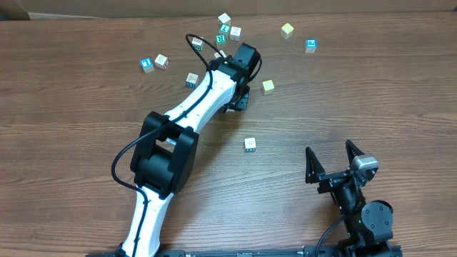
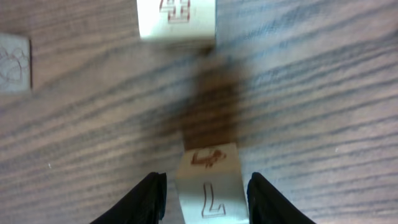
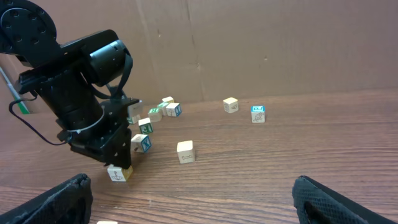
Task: Form a horizontal line
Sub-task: 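Grasp the '7' block with the left gripper, then place the '7' block left of the '4' block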
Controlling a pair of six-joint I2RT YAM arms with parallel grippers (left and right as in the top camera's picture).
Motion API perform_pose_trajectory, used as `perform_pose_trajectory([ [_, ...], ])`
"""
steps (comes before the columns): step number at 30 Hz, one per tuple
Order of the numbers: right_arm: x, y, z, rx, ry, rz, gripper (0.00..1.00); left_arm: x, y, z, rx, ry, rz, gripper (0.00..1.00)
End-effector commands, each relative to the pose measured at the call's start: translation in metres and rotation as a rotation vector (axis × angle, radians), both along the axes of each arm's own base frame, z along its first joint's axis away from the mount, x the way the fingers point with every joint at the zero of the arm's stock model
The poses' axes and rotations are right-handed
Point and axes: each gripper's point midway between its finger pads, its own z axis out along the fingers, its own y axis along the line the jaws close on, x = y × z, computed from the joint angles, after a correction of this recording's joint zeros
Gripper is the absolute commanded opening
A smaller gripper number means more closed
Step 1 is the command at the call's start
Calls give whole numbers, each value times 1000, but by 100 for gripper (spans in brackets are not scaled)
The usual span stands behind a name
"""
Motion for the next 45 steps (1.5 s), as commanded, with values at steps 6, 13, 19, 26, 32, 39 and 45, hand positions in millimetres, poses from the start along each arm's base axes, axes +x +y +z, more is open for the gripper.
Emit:
perform_pose_trajectory([
  [6, 0, 1, -1, -3, -8, 3, 100, -7, 3, -9, -26, 42, 111, 36],
  [13, 0, 1, -1, -3, -8, 3, 100, 0, -1, -8, -47, 14, 127, 34],
  [19, 0, 1, -1, -3, -8, 3, 100, -1, -1, -8, -47, 15, 127, 31],
  [26, 0, 1, -1, -3, -8, 3, 100, -1, -1, -8, -47, 15, 126, 23],
  [32, 0, 1, -1, -3, -8, 3, 100, 0, -1, 7, -59, -11, 157, 23],
  [39, 0, 1, -1, -3, -8, 3, 100, -15, 7, 56, -95, -30, 233, 23],
  [45, 0, 1, -1, -3, -8, 3, 100, -51, 15, 80, -69, 36, 308, 21],
])
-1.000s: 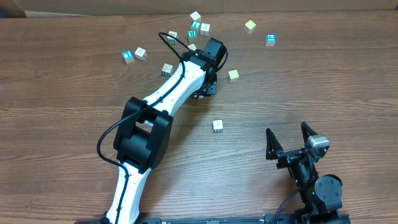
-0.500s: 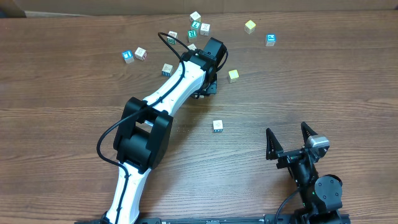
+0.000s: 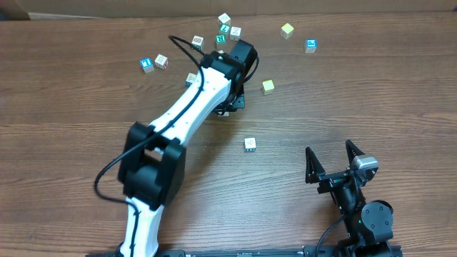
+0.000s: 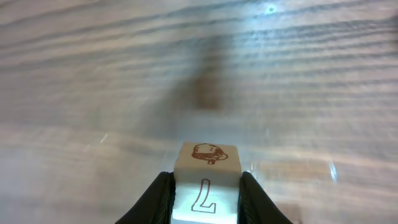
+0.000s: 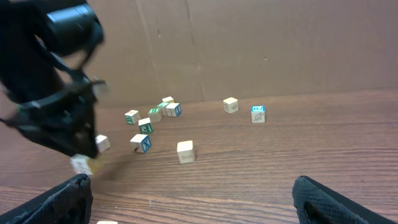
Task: Form a horizontal line
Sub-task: 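Place the '7' block left of the '4' block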
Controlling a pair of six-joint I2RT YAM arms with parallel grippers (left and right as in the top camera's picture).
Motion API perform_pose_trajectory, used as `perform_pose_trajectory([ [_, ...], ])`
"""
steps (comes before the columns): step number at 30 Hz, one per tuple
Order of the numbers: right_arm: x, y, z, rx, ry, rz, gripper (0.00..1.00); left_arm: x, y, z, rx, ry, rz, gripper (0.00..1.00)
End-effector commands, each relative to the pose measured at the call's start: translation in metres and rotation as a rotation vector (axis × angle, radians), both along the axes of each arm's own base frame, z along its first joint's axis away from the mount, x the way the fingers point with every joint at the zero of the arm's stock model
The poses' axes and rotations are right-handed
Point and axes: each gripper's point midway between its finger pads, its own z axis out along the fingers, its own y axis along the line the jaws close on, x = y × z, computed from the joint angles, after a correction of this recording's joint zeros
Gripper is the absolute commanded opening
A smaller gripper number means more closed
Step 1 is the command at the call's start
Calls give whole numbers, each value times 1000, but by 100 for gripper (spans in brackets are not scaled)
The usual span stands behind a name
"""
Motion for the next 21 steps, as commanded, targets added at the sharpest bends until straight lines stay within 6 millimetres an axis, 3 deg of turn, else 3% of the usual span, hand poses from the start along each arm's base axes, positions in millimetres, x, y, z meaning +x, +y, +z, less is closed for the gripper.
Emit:
perform_pose_trajectory([
  [1, 0, 1, -1, -3, -8, 3, 100, -16, -4, 27, -22, -13, 56, 21],
  [10, 0, 1, -1, -3, -8, 3, 100, -76, -25, 21, 67, 115, -37, 20],
  [17, 0, 1, -1, -3, -8, 3, 100, -97, -24, 3, 110, 159, -20, 21],
  [21, 0, 1, -1, -3, -8, 3, 100, -96, -16, -16, 121, 164, -4, 20],
])
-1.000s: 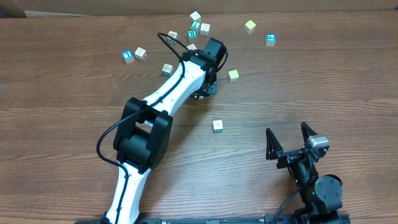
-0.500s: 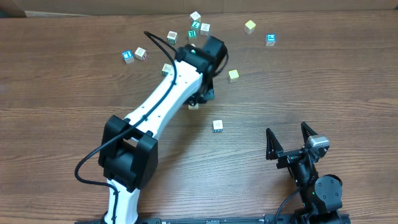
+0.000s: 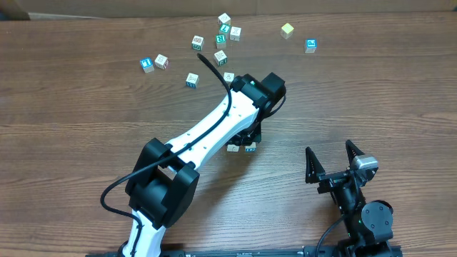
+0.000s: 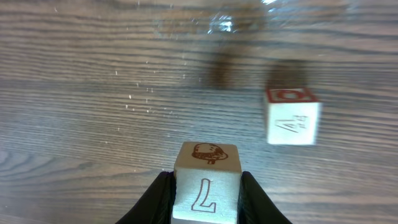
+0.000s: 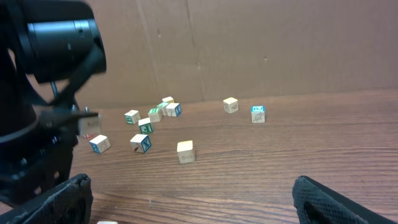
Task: Form a horizontal line
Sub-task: 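Place the '7' block left of the '4' block, then open the left gripper and lift away from the two blocks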
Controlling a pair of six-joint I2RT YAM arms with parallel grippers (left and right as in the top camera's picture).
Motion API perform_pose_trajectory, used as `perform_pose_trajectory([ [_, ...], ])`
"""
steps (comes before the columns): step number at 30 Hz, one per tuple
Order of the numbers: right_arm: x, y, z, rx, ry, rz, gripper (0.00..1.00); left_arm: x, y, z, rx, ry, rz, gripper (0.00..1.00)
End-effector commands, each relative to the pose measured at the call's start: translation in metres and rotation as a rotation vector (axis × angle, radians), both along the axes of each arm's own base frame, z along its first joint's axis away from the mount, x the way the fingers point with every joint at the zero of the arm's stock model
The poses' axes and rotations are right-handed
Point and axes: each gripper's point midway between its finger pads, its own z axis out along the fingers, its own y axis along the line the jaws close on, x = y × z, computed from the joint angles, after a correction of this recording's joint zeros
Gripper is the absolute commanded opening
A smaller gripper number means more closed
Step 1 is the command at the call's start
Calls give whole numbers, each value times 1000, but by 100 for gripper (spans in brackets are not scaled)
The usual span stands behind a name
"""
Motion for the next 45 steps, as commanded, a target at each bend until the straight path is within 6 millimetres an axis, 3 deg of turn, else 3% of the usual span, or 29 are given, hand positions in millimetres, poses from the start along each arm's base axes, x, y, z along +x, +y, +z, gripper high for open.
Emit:
perform_pose_trajectory([
  [1, 0, 1, -1, -3, -8, 3, 100, 0, 13, -14, 12, -2, 57, 20],
  [7, 0, 1, -1, -3, -8, 3, 100, 7, 13, -33, -36, -10, 47, 20],
  [21, 0, 1, -1, -3, -8, 3, 100, 8, 10, -51, -73, -11, 18, 21],
  [31, 0, 1, -1, -3, -8, 3, 100, 9, 11, -51, -74, -12, 26, 46],
  [45, 0, 1, -1, -3, -8, 3, 100, 36, 21, -51, -117, -73, 103, 47],
])
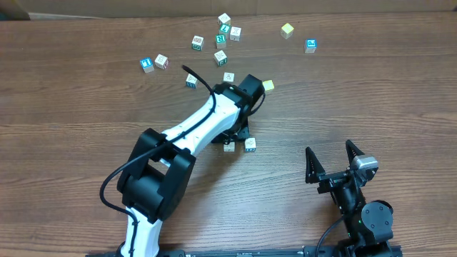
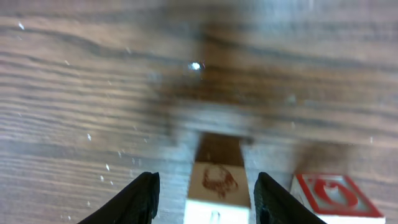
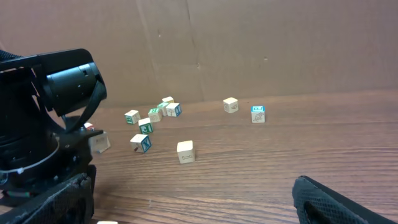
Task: Form a horizontal line
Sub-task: 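Open the left gripper and lift away from the two blocks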
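Note:
A pale block with a brown mushroom on top stands on the table between the fingers of my left gripper. The jaws are open, with a gap on each side of the block. Right beside it stands a red-topped block. From overhead the two blocks sit side by side in a short row, just under the left gripper. My right gripper stands open near the front edge, holding nothing.
Several loose blocks lie scattered at the back: a cluster, a pair at the left, a yellowish block, another and a blue one. The left arm crosses the table's middle.
My left gripper was shut on the mushroom block, holding it above the table near the red-topped block. Now the block rests on the table beside that one, and the jaws are open.
The left gripper stood open around the mushroom block among the scattered blocks at the back. Then it was shut on the block and held it off the table. Later it held the block beside the lone middle block; now it rests there, released. The right arm stayed still.

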Controlling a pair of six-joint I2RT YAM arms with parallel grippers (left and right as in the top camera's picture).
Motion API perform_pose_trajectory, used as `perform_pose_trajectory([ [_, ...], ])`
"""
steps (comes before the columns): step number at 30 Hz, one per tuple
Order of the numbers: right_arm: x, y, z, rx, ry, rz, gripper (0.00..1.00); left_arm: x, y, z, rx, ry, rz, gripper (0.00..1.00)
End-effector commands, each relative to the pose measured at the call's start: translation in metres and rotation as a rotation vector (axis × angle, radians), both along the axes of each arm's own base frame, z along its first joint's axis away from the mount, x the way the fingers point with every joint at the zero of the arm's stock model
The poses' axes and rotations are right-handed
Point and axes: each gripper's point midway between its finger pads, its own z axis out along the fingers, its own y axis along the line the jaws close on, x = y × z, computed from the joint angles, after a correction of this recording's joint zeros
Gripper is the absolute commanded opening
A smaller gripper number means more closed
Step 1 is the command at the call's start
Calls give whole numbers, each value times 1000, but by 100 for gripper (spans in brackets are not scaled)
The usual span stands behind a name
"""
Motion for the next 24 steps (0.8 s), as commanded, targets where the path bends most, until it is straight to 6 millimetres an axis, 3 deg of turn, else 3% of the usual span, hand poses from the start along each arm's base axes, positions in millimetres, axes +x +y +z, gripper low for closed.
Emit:
perform_pose_trajectory([
  [1, 0, 1, -1, -3, -8, 3, 100, 7, 3, 2, -23, -24, 34, 47],
  [9, 0, 1, -1, -3, -8, 3, 100, 15, 3, 2, -37, -47, 42, 44],
  [12, 0, 1, -1, -3, -8, 3, 100, 15, 17, 2, -9, -29, 65, 36],
  [16, 0, 1, -1, -3, -8, 3, 100, 20, 31, 2, -1, -23, 102, 35],
  [22, 0, 1, -1, -3, -8, 3, 100, 15, 39, 1, -17, 30, 84, 6],
  [24, 0, 1, -1, -3, -8, 3, 100, 9, 42, 1, -4, 53, 82, 4],
])
